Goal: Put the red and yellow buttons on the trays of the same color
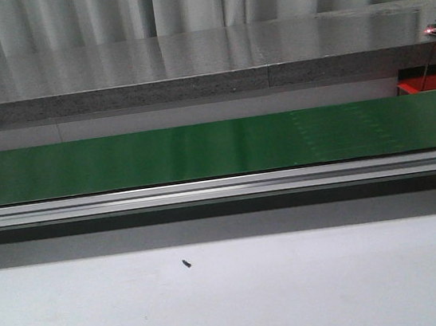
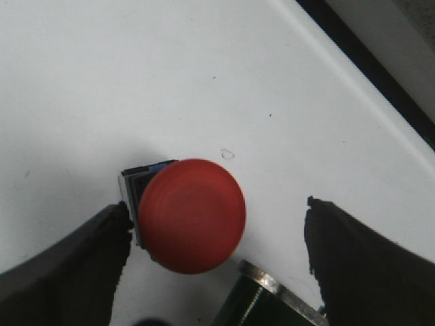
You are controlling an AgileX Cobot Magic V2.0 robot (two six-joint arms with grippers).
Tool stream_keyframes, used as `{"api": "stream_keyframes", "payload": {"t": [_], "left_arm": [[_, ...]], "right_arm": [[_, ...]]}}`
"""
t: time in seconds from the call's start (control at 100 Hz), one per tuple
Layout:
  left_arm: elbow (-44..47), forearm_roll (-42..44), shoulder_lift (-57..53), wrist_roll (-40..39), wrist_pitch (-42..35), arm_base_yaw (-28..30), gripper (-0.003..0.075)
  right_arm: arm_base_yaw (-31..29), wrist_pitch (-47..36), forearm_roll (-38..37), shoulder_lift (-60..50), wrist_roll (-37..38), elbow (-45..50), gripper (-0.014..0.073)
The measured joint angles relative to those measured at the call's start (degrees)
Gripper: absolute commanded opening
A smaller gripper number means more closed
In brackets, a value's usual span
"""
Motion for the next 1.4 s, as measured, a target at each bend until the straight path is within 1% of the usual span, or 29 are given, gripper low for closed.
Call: {"api": "stream_keyframes", "payload": {"t": [0.11,0.16,0.35,0.45,0.78,0.98,1.24,1.4], "left_arm": [[0.0,0.0,0.9,0.0,-0.6,0.0,0.051],[0.0,0.0,1.3,0.0,-0.6,0.0,0.0494],[0.0,0.1,2.0,0.0,-1.1,0.0,0.0342],[-0.1,0.1,2.0,0.0,-1.7,0.0,0.0297],[-0.1,0.4,1.8,0.0,-2.1,0.0,0.0294],[-0.1,4.9,-2.1,0.0,-0.3,0.0,0.0294],[-0.1,6.5,-9.7,4.3,4.3,0.0,0.0294],[-0.1,6.4,-12.5,6.6,9.2,0.0,0.0294]], "right_arm": [[0.0,0.0,0.0,0.0,0.0,0.0,-0.0123],[0.0,0.0,0.0,0.0,0.0,0.0,-0.0123],[0.0,0.0,0.0,0.0,0.0,0.0,-0.0123],[0.0,0.0,0.0,0.0,0.0,0.0,-0.0123],[0.0,0.0,0.0,0.0,0.1,0.0,-0.0123],[0.0,0.0,0.0,0.0,0.1,0.0,-0.0123],[0.0,0.0,0.0,0.0,0.0,0.0,-0.0123],[0.0,0.0,0.0,0.0,0.0,0.0,-0.0123]]}}
